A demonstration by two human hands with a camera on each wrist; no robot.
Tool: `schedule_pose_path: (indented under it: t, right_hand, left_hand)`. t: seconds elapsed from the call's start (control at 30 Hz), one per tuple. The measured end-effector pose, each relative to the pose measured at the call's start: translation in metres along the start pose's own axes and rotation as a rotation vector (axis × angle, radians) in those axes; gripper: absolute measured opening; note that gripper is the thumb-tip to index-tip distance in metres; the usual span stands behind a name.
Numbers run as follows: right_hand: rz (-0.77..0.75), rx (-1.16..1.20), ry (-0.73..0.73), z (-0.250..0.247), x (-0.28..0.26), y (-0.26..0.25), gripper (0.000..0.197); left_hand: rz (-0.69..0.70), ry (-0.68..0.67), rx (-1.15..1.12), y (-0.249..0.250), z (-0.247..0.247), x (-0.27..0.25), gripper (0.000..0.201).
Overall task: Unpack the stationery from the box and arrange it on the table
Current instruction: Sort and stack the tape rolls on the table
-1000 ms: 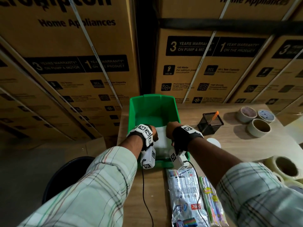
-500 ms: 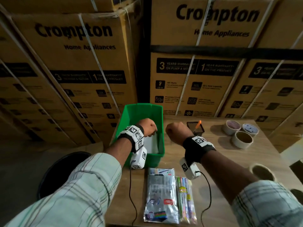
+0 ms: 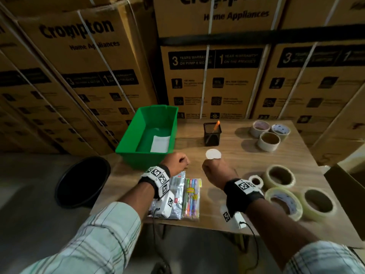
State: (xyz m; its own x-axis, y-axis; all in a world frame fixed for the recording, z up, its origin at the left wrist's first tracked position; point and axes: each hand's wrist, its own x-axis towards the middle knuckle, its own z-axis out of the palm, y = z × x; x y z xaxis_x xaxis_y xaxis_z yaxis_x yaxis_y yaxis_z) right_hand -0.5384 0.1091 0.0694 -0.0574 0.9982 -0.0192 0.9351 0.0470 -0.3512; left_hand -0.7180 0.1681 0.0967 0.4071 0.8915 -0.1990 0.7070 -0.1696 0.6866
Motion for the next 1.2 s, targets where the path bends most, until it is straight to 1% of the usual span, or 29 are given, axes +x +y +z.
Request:
schedule_pose_path:
  t: [0.17, 0.23, 0.33, 0.43, 0.57, 0.67, 0.7, 0.77, 0.83, 0.93, 1.1, 1.2]
  right_hand:
    - [0.011, 0.036, -0.037, 0.011, -0.029, 0.008, 0.017]
    - [0.031, 0.016, -0.034, 0.015, -0.038, 0.012, 0.017]
    - [0.065, -0.005, -0.019, 0.015, -0.051, 0.017, 0.017]
    - [0.104, -0.034, -0.030, 0.010, -0.063, 0.026, 0.016]
    - [0.180, -0.032, -0.011, -0.002, -0.081, 0.044, 0.019]
    - [0.255, -0.026, -0.037, -0.025, -0.091, 0.056, 0.008]
    - [0.279, -0.042, -0.032, -0.033, -0.092, 0.062, 0.006]
    - [0.314, -0.046, 0.023, -0.047, -0.094, 0.077, 0.012]
    - [0.340, -0.031, 0.056, -0.059, -0.089, 0.097, 0.012]
    - [0.364, -0.024, 0.030, -0.071, -0.075, 0.134, 0.014]
    - [0.337, -0.001, -0.002, -0.092, -0.052, 0.196, 0.015]
    - [0.315, -0.029, 0.011, -0.109, -0.026, 0.238, 0.016]
  left_hand:
    - [0.004, -0.075, 0.046, -0.005, 0.028, -0.010, 0.018]
    - [0.028, -0.087, 0.036, -0.003, 0.037, -0.013, 0.019]
    - [0.065, -0.114, -0.036, 0.002, 0.055, -0.013, 0.019]
    - [0.134, -0.157, -0.053, 0.009, 0.072, -0.011, 0.019]
    - [0.180, -0.213, -0.091, 0.022, 0.091, -0.006, 0.019]
    - [0.233, -0.253, -0.056, 0.044, 0.096, 0.002, 0.020]
    - [0.245, -0.260, -0.060, 0.051, 0.098, 0.007, 0.020]
    - [0.268, -0.271, -0.067, 0.068, 0.101, 0.021, 0.020]
    - [0.275, -0.271, -0.064, 0.086, 0.105, 0.036, 0.020]
    - [0.281, -0.276, -0.046, 0.112, 0.112, 0.061, 0.020]
    - [0.232, -0.283, 0.056, 0.150, 0.133, 0.116, 0.017]
    - [0.219, -0.299, 0.151, 0.176, 0.145, 0.155, 0.017]
